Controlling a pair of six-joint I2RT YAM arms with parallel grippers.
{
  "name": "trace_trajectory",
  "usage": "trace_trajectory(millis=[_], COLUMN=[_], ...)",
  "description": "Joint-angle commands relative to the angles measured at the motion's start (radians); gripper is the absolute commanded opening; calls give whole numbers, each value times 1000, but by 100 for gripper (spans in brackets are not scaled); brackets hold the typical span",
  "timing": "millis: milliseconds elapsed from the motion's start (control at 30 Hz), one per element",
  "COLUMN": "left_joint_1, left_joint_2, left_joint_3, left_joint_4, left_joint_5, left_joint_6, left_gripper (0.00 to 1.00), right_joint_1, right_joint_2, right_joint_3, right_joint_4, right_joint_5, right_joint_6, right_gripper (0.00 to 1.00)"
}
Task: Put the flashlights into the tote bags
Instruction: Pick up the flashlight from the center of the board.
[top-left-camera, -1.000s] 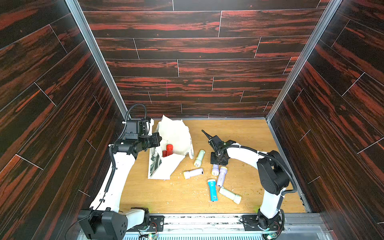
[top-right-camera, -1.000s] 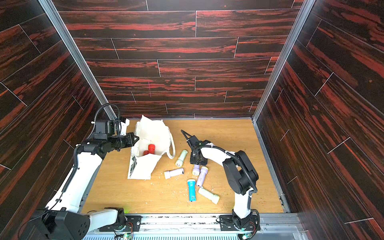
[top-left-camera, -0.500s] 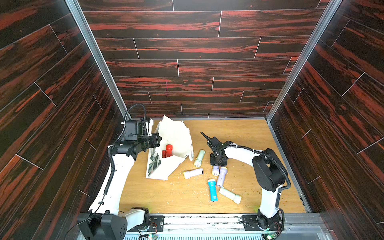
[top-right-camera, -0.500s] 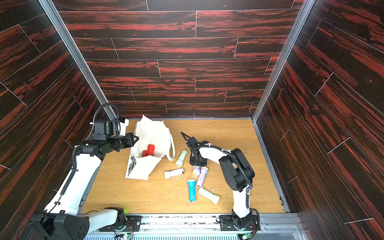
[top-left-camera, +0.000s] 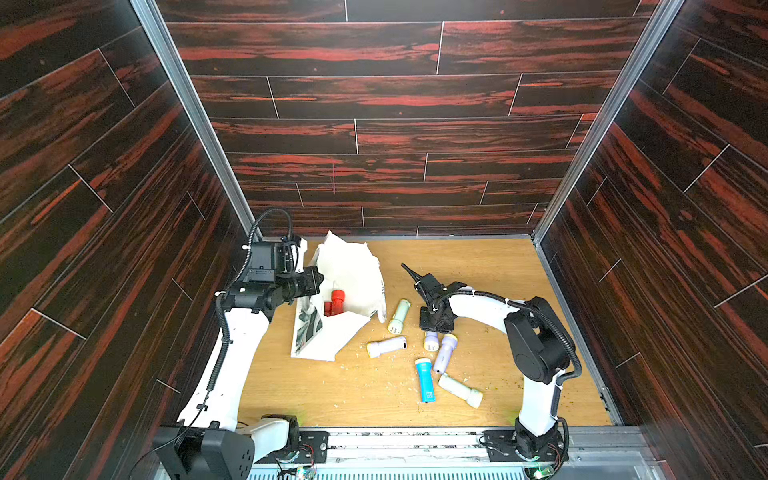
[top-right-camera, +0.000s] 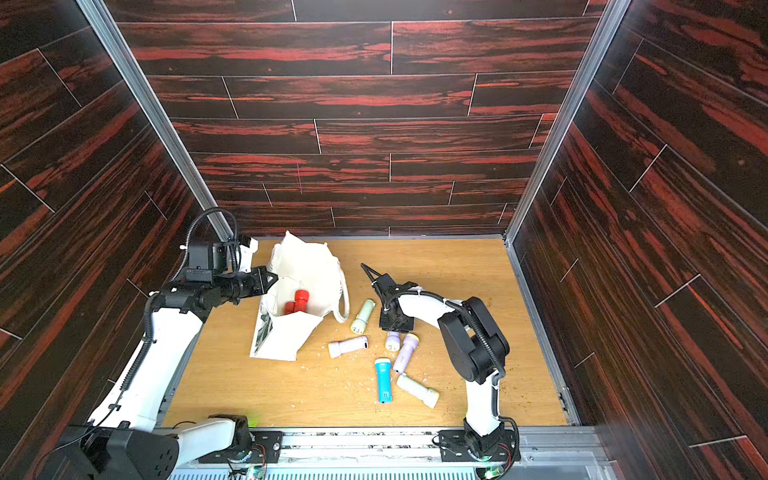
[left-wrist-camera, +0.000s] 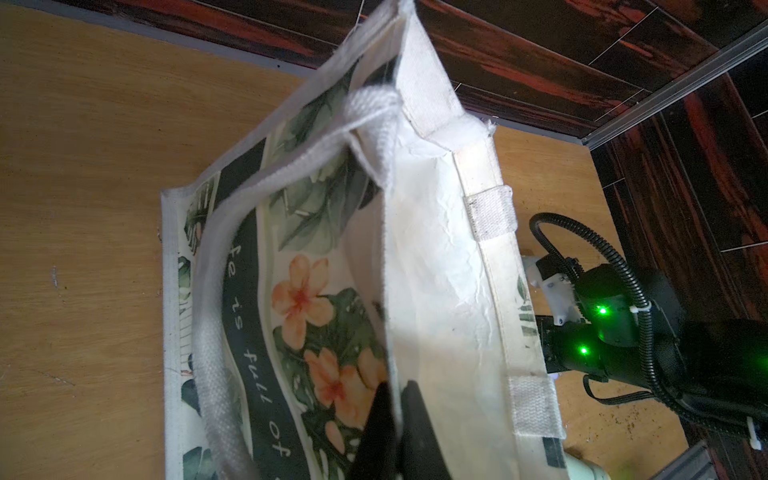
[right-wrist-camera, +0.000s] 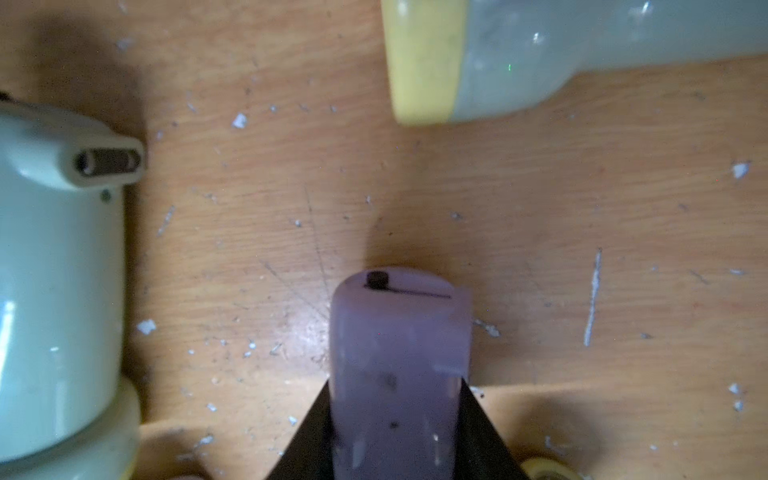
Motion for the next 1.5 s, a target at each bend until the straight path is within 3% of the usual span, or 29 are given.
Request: trace_trajectory(millis=[0, 233, 600, 800, 1467], left_joint_1=[4, -2, -31, -53, -102], left_joint_2=[-35, -28, -3, 11, 19], left_joint_3=[5, -27, -53, -56, -72], left_joint_4=[72, 153, 196, 197, 227], left_joint_5=[51, 185, 243, 250, 213], left_joint_6=[-3, -37, -61, -58, -87], left_gripper=[0, 0, 0, 0, 0], right_joint_1=[-1, 11, 72, 114, 184], right_joint_2=[-136, -365, -495, -462, -157], right_joint_3=[-3, -39, -8, 44, 304], right_joint_4=[14, 137, 357, 429, 317], right_joint_5=[15, 51, -138, -208, -261], right_joint_6=[39, 27, -83, -122, -171], right_gripper=[25, 18, 17, 17, 17])
